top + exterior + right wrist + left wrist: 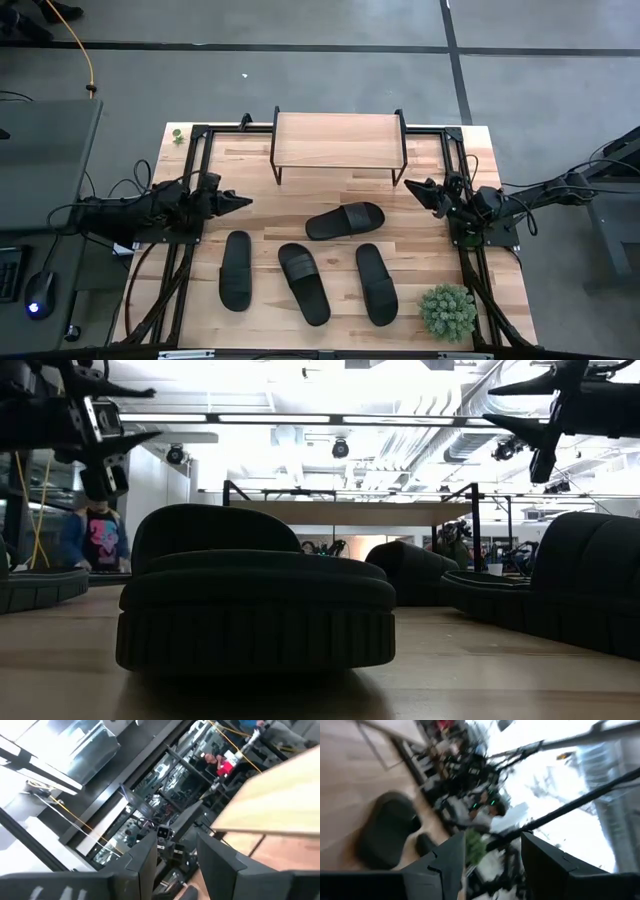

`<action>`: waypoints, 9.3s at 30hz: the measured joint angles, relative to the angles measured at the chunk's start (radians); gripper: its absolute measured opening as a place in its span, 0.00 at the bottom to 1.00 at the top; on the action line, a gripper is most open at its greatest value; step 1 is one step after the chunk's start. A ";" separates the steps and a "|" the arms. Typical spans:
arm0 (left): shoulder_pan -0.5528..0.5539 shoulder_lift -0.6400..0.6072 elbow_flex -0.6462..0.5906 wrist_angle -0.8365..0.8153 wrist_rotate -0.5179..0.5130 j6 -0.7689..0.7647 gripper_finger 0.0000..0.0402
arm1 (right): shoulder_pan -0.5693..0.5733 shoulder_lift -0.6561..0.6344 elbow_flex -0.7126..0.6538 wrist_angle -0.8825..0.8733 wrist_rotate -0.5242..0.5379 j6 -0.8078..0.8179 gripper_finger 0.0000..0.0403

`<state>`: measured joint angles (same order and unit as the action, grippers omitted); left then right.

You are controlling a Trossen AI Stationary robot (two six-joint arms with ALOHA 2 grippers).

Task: Pick and place slides into the shelf
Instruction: Put the black slide on the shelf

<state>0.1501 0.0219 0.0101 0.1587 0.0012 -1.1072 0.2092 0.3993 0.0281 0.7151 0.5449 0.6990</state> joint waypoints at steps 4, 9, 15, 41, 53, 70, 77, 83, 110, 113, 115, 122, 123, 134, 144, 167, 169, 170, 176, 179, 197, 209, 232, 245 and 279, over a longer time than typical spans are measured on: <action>0.000 0.000 0.000 0.132 -0.069 0.002 0.44 | 0.000 -0.001 0.055 0.002 0.000 -0.082 0.32; 0.000 0.001 0.000 0.248 -0.097 0.005 0.44 | 0.000 0.000 0.151 -0.070 -0.001 -0.203 0.32; 0.000 0.030 0.091 0.225 -0.100 0.045 0.44 | 0.000 0.000 0.314 -0.264 -0.002 -0.295 0.34; 0.000 0.736 0.967 -0.173 -0.009 0.506 0.44 | 0.001 0.274 1.059 -1.056 -0.063 -0.542 0.57; 0.000 0.792 1.019 -0.181 -0.069 0.523 0.44 | 0.027 0.571 1.481 -1.567 -0.226 -0.507 0.57; 0.000 0.792 1.019 -0.183 -0.099 0.476 0.44 | 0.191 0.761 1.625 -1.806 -0.217 -0.380 0.57; 0.000 0.792 1.019 -0.184 -0.099 0.473 0.44 | 0.210 0.761 1.506 -1.817 -0.240 -0.281 0.57; 0.000 0.792 1.019 -0.184 -0.099 0.472 0.44 | 0.212 0.761 1.402 -1.769 -0.366 -0.224 0.57; 0.000 0.846 1.020 -0.186 -0.036 0.445 0.44 | 0.138 0.781 1.068 -1.378 -0.545 -0.231 0.57; 0.000 0.847 1.020 -0.187 -0.036 0.445 0.44 | 0.146 0.809 1.068 -1.367 -0.545 -0.267 0.57; 0.000 0.847 1.020 -0.186 -0.036 0.445 0.44 | 0.157 0.838 1.068 -1.346 -0.546 -0.308 0.57; 0.000 0.847 1.020 -0.186 -0.037 0.445 0.44 | 0.180 0.977 1.069 -1.240 -0.513 -0.369 0.57; 0.000 0.847 1.020 -0.186 -0.037 0.445 0.44 | 0.180 0.996 1.069 -1.226 -0.510 -0.381 0.57; 0.000 0.847 1.020 -0.186 -0.039 0.441 0.44 | 0.199 1.148 1.070 -1.114 -0.431 -0.501 0.57; 0.000 0.847 1.019 -0.186 -0.039 0.393 0.44 | 0.236 1.234 1.070 -0.998 -0.322 -0.604 0.57; 0.000 0.846 1.019 -0.184 0.022 0.366 0.44 | 0.223 1.476 1.176 -0.718 -0.235 -0.717 0.57; 0.000 0.846 1.019 -0.184 0.025 0.366 0.44 | 0.221 1.519 1.236 -0.737 -0.242 -0.759 0.57; 0.000 0.846 1.019 -0.185 0.025 0.366 0.44 | 0.219 1.544 1.270 -0.753 -0.243 -0.775 0.57; 0.000 0.845 1.019 -0.184 0.036 0.367 0.44 | 0.193 1.651 1.430 -0.919 -0.309 -0.735 0.57; 0.000 0.845 1.019 -0.185 0.046 0.367 0.44 | 0.187 1.674 1.453 -0.944 -0.311 -0.725 0.57; 0.000 0.845 1.019 -0.186 0.054 0.369 0.44 | 0.182 1.709 1.456 -0.918 -0.208 -0.725 0.57; 0.000 0.846 1.019 -0.193 0.091 0.368 0.44 | 0.184 1.761 1.458 -0.867 -0.168 -0.602 0.57; 0.000 0.846 1.019 -0.197 0.097 0.367 0.44 | 0.182 1.762 1.457 -0.866 -0.129 -0.559 0.14; 0.000 0.846 1.019 -0.215 0.096 0.369 0.44 | 0.154 1.759 1.528 -0.972 -0.148 -0.592 0.01; 0.001 0.719 1.019 -0.223 0.022 0.486 0.44 | -0.081 1.761 2.130 -1.528 -0.141 -0.768 0.00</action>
<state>0.1513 0.7413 1.0294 -0.0638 0.0229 -0.6216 0.1280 2.1605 2.1583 -0.8127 0.4044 -0.0692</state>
